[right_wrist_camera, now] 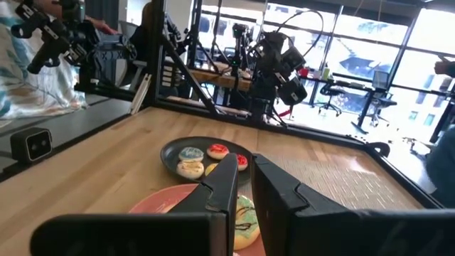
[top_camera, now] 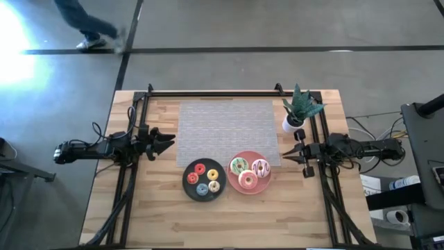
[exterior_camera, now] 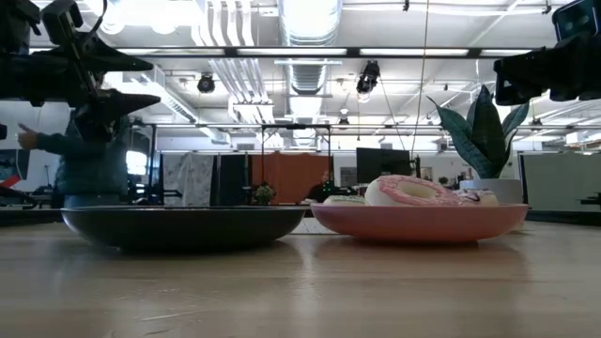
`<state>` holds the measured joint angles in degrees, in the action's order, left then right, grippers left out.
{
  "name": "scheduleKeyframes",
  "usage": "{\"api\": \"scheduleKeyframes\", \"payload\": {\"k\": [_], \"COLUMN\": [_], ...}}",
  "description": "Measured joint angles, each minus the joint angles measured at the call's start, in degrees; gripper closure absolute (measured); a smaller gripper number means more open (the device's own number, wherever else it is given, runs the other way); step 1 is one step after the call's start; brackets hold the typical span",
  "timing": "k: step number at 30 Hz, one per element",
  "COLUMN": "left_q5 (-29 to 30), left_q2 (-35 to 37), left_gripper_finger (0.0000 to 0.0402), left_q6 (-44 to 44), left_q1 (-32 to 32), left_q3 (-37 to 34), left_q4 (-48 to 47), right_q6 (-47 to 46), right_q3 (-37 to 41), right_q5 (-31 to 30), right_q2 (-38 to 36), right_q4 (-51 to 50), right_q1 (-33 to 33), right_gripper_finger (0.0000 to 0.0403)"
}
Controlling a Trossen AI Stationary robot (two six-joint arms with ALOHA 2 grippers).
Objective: Pick & Place donuts
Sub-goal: Return to Home Position
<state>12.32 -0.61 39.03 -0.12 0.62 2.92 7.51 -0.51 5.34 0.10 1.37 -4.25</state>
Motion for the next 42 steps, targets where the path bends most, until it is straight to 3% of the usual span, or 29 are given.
{"api": "scheduleKeyframes", "payload": {"k": [29,31,37,40,42], "left_q5": [0.0,-0.8,-1.7,-6.5,-10.5], "left_q2": [0.6,0.6,0.6,0.6,0.6], "left_gripper_finger": [0.0197,0.0197,0.0197,0.0197,0.0197], "left_q6": [0.0,-3.8,-27.0,-34.9,-35.6], "left_q1": [0.0,0.0,-0.4,-0.6,-0.6], "left_q3": [-0.2,-0.2,-0.2,-0.2,-0.3], "left_q4": [0.0,-0.2,0.0,-0.8,-2.3], "right_q6": [0.0,0.0,0.0,0.0,0.0], "right_q3": [0.0,0.0,0.0,0.0,0.0], "right_q5": [0.0,0.0,0.0,0.0,0.0], "right_q2": [0.1,0.1,0.1,0.1,0.1], "right_q4": [0.0,0.0,0.0,0.0,0.0], "right_q1": [0.0,0.0,0.0,0.0,0.0], "right_gripper_finger": [0.0369,0.0369,0.0369,0.0369,0.0369]}}
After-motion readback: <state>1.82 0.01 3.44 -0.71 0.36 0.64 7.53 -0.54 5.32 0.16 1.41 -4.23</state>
